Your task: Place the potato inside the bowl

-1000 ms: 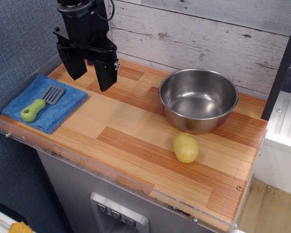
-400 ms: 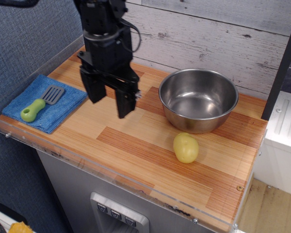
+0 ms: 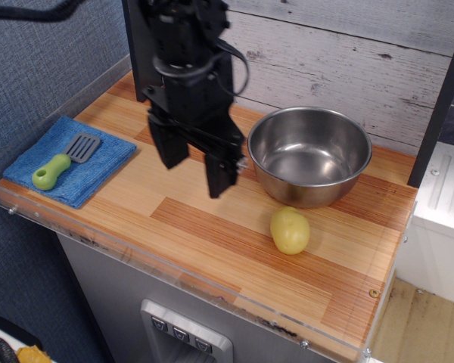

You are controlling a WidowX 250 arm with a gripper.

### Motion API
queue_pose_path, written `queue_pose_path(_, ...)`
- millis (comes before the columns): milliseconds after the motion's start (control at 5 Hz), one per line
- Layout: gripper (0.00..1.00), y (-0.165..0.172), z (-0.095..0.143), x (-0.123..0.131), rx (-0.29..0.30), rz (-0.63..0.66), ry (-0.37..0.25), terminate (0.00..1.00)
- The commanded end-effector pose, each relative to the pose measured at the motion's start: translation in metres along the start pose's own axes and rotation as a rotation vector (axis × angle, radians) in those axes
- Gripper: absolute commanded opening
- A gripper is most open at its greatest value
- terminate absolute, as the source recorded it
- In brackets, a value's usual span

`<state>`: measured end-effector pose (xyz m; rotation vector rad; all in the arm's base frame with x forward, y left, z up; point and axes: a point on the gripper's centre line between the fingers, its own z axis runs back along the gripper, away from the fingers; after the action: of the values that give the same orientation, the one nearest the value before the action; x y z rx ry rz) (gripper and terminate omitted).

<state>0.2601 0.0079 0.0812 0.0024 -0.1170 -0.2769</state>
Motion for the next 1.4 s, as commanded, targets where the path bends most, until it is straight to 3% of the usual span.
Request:
queue_pose_path(0, 1.0, -0.04, -0.002, 0.016, 0.005, -0.128, -0.024, 0.0)
queue_pose_path(200, 1.0, -0.055, -0.013, 0.03, -0.018, -0.128, -0.019, 0.0)
queue_pose_path(800, 1.0, -0.064, -0.039, 0.052, -0.135, 0.145, -0.037, 0.0)
queue_pose_path(1200, 1.0, -0.068, -0.053, 0.043, -0.07, 0.151, -0.004, 0.0)
